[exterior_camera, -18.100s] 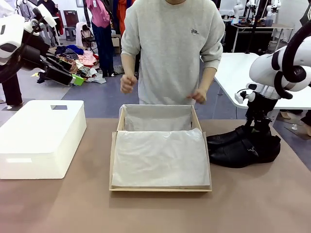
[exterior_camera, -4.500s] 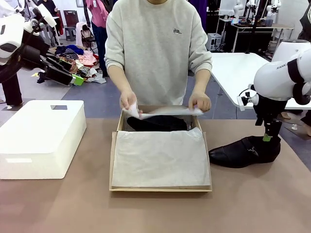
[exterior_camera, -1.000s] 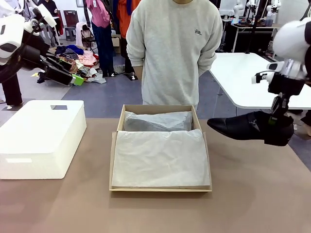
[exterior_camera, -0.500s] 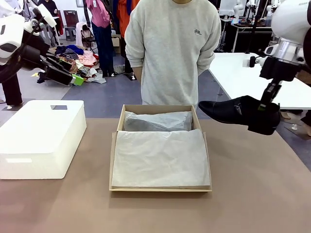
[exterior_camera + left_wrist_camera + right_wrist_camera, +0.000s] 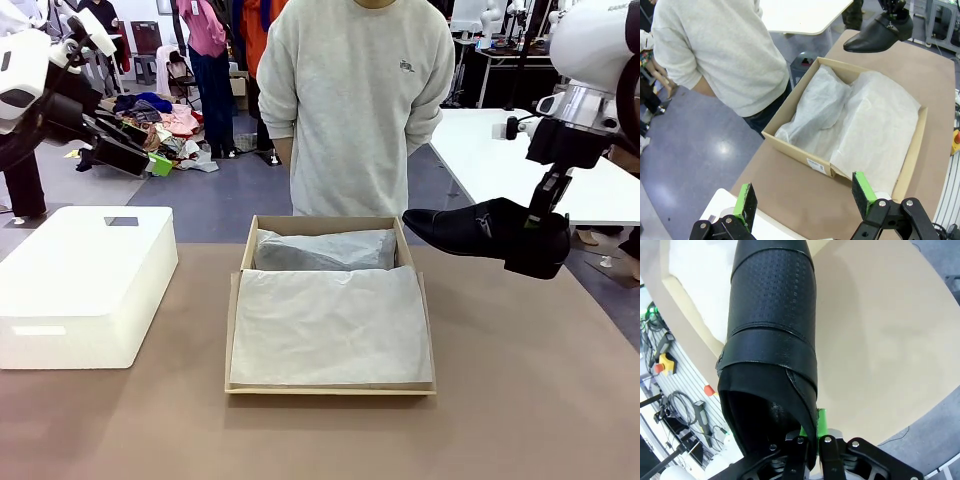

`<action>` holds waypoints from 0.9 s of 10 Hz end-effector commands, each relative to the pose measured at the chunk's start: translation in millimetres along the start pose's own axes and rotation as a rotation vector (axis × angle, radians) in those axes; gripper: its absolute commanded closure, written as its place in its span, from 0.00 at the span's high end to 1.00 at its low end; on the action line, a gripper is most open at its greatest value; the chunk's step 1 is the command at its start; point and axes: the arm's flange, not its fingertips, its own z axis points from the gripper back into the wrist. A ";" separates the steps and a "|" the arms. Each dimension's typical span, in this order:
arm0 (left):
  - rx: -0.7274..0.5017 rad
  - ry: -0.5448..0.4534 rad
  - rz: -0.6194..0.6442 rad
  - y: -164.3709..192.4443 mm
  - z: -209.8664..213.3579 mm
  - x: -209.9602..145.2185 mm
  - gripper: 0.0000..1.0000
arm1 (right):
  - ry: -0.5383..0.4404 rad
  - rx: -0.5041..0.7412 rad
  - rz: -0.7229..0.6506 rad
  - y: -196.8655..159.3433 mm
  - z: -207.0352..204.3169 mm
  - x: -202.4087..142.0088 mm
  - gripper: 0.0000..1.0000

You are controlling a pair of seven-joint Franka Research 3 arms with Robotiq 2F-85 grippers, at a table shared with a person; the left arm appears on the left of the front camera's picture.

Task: Pack the shoes into the box.
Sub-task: Place the other shoe of the Shoes into the Shoes Box.

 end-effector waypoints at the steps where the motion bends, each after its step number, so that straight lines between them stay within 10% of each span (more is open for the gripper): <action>1: -0.006 -0.006 0.002 0.6 0.1 -0.3 1.00 | -0.006 -0.003 0.000 1.2 4.4 -1.3 0.00; 9: -0.006 -0.006 0.002 0.6 0.1 -0.3 1.00 | -0.188 -0.095 -0.483 100.8 30.9 41.6 0.00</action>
